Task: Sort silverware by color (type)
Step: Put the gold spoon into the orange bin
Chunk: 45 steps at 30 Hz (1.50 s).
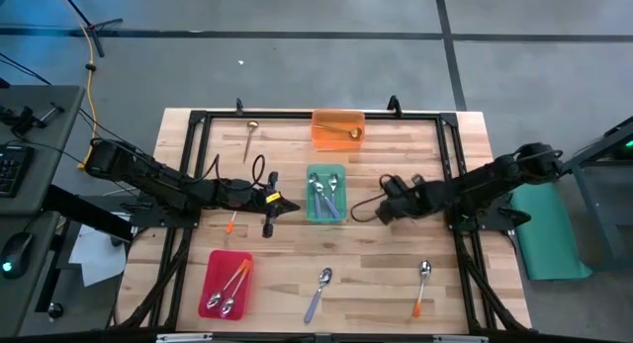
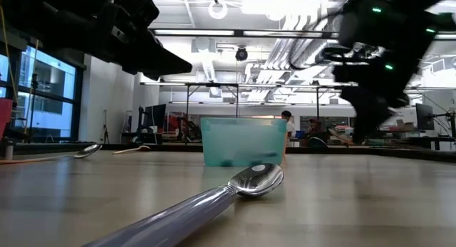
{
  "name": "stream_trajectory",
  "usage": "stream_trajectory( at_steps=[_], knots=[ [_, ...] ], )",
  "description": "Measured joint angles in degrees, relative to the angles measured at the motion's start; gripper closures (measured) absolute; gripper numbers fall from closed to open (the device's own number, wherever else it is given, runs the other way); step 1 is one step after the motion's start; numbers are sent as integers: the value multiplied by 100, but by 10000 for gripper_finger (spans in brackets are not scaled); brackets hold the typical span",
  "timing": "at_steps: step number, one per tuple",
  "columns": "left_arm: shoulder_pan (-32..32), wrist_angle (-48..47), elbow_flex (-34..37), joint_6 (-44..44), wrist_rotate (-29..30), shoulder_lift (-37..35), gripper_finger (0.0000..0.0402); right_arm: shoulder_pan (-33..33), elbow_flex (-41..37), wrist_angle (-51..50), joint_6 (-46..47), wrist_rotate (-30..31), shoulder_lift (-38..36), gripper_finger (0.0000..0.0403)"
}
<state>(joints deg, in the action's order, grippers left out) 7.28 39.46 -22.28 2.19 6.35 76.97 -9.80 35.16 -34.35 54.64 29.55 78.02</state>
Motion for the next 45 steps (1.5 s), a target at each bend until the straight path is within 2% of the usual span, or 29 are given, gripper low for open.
stream_trajectory(
  at_steps=[11,15,22,27,33,40,45],
  knots=[
    [-1,27,0,90,9,0,401,1540,1974,-114,-3165,114,-1,402],
    [-14,27,0,101,11,0,402,2065,2440,347,-4455,148,174,402],
    [-12,27,0,145,11,0,401,2852,2946,1350,-6424,-687,1068,402],
    [-12,24,0,145,11,0,402,3265,3259,2012,-7197,-1330,1798,402],
    [-12,27,0,147,11,0,402,3669,3582,2681,-8221,-1386,2493,402],
    [-12,27,0,148,11,0,402,4108,4018,2824,-8423,-2119,3156,402],
    [-12,29,0,153,11,0,401,4255,4069,2985,-8427,-2268,3452,402]
  ],
)
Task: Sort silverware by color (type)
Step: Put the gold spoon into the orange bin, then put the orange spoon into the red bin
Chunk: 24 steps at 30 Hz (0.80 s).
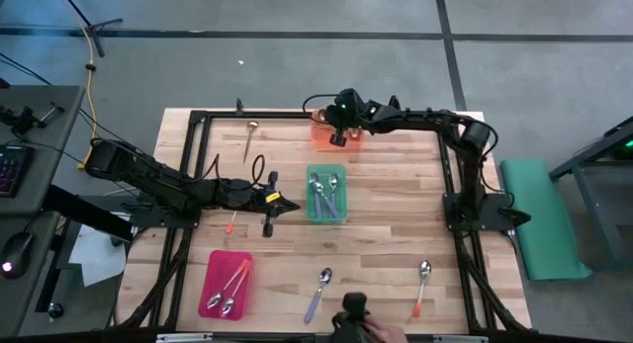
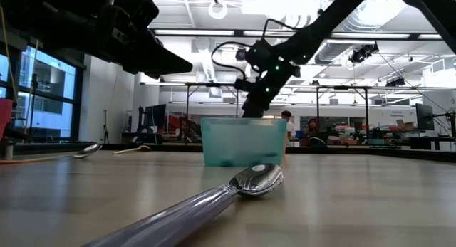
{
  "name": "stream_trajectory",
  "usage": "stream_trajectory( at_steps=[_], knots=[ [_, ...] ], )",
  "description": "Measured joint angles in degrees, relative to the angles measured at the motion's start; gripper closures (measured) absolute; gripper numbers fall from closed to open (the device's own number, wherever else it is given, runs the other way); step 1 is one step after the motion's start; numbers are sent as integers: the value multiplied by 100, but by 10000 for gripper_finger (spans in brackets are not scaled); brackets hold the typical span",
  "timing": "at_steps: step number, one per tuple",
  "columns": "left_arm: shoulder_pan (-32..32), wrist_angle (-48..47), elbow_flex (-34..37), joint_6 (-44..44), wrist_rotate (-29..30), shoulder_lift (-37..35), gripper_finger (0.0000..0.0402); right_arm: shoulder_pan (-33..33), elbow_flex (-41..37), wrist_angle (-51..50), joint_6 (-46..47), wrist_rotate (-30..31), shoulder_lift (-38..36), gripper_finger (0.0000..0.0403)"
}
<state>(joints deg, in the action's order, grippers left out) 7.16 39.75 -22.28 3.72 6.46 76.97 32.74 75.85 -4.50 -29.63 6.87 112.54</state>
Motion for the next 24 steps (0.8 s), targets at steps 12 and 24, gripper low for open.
stream_trajectory(
  at_steps=[12,24],
  knots=[
    [0,101,2,103,-2,0,402,64,0,-33,66,-2,74,382],
    [0,128,2,101,-2,0,402,-146,-2,-134,-2,692,-159,320]
  ],
)
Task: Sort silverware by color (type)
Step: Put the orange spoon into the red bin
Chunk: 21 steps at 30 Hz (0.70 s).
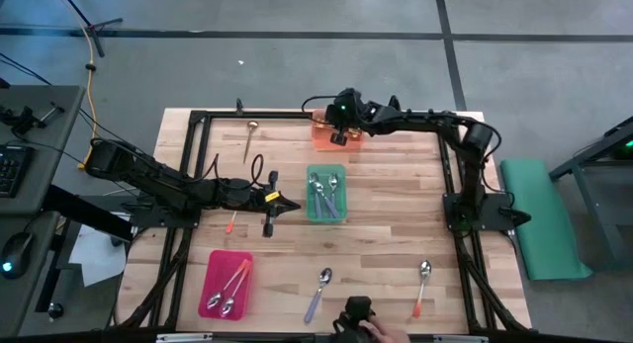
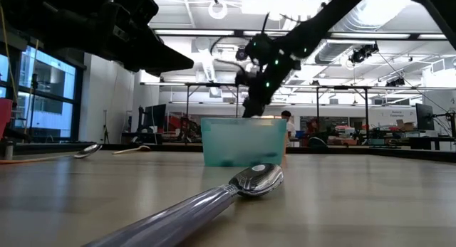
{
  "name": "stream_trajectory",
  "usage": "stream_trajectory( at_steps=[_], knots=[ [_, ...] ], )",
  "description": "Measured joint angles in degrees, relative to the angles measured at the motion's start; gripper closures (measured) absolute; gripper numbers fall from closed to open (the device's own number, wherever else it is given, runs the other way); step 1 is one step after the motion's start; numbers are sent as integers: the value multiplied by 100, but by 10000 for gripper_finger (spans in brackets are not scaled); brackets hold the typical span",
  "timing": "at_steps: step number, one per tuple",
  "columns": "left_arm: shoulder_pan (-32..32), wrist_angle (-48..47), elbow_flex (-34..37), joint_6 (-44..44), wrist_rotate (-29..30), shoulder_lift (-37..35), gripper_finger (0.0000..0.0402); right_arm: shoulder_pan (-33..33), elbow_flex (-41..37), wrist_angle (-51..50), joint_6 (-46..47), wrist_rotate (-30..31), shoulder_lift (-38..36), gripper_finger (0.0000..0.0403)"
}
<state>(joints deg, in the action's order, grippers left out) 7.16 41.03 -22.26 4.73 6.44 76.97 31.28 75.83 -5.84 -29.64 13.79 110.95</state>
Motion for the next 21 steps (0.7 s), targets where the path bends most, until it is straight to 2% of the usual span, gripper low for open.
stream_trajectory(
  at_steps=[4,8,16,21],
  knots=[
    [0,-3,0,-3,-2,0,402,-107,0,-242,-8,-8,-427,355],
    [0,-3,0,-2,-2,0,402,-128,-368,-65,276,-654,-918,397],
    [2,-19,-8,-65,-2,0,402,-134,-2844,2598,973,-1318,-1873,401],
    [-95,-698,-390,-604,22,0,402,-326,-4116,3705,1683,-1433,-2686,401]
  ],
)
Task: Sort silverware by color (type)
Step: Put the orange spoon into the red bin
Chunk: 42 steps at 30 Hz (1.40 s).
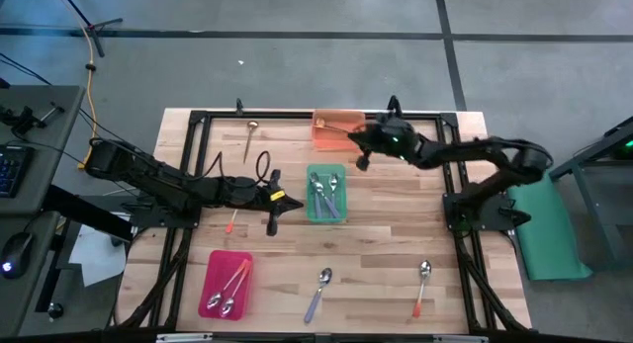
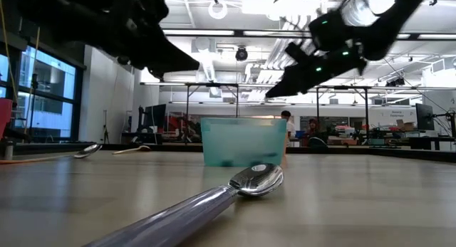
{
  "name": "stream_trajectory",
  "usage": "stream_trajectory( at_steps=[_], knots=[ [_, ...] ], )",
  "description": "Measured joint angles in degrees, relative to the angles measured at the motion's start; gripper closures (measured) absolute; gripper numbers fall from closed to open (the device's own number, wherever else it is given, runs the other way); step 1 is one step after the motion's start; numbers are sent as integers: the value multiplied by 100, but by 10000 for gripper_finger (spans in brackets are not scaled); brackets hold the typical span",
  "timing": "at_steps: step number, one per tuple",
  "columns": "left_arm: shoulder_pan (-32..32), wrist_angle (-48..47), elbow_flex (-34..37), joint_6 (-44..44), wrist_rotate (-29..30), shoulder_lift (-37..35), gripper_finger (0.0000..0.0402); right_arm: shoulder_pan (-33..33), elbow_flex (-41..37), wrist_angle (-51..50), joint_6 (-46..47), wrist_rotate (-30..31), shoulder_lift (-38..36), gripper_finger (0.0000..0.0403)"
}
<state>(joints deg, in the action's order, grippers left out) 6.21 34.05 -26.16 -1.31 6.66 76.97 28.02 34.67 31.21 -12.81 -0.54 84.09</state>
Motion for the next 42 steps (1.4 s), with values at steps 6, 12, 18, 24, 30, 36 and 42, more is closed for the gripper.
stream_trajectory(
  at_steps=[6,12,18,24,30,36,42],
  knots=[
    [-106,-1772,-765,-171,439,0,401,-363,-1029,346,539,2,-1028,402],
    [-88,-3743,-1481,-493,855,0,401,-781,-1825,866,704,0,-1586,402],
    [-3,-5514,-1908,-1180,1350,-2,402,-1085,-2329,1426,887,2,-1637,403],
    [-89,-6943,-1995,-1992,1458,-4,402,-1266,-2413,1444,962,4,-1636,403],
    [216,-8157,-1990,-2734,1544,-69,402,-1395,-2413,1461,957,42,-1634,403],
    [763,-8419,-1926,-3389,1442,-360,402,-1457,-2413,1461,979,151,-1634,403],
    [783,-8391,-1441,-3731,1131,-887,402,-1459,-2413,1581,937,149,-1632,403]
  ],
)
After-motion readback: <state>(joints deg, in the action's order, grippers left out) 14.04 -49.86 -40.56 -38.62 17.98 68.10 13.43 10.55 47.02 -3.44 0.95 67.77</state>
